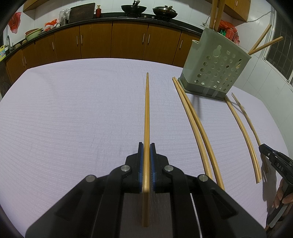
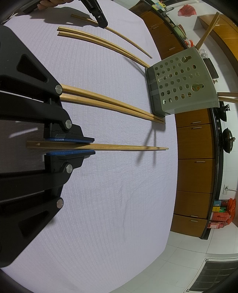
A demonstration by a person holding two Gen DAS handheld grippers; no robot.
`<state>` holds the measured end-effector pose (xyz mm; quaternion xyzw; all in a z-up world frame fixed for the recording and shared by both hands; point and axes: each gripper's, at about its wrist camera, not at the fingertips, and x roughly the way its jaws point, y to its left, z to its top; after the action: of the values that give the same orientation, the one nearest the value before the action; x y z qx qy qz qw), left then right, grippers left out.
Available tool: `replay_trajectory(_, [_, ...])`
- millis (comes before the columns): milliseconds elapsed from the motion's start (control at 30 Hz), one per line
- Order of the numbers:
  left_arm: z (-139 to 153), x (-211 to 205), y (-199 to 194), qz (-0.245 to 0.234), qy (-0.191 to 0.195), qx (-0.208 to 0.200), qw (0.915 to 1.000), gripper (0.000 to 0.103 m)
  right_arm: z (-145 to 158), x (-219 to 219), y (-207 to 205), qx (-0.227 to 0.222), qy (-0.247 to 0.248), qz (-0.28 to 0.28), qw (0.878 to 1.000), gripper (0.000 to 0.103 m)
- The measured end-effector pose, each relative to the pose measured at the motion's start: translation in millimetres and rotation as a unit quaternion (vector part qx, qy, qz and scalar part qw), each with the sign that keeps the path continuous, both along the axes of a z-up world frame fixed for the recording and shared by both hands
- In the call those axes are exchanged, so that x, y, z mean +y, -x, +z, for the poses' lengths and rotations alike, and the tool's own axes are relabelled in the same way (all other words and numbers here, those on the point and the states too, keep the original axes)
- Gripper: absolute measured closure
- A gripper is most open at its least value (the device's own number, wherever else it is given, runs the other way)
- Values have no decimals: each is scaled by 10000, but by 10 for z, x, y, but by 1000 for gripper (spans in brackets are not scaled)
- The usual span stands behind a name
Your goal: Organize utensils
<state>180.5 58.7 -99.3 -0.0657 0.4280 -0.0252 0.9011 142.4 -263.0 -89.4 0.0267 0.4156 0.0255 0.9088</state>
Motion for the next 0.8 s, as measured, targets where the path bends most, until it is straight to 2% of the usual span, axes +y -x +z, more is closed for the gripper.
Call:
replay_trajectory(267, [-3,-16,5,-1,-93,-5,10000,94,0,-12,0,-1,-13,3,10000,95])
replay_trajectory(433, [44,-75,52,-112,-449,-36,9989,95,40,-32,19,-124,-33,-113,9999,95])
replay_trajectory(667, [594,-18,241,-139,-587,-783,9951,95,579,-66,145,-1081,-137,-206,9938,95])
replay_trajectory(800, [986,8,275,-122,-483,-1274,9906,95,867,-26,173,-1537,-178,-228,9877,95])
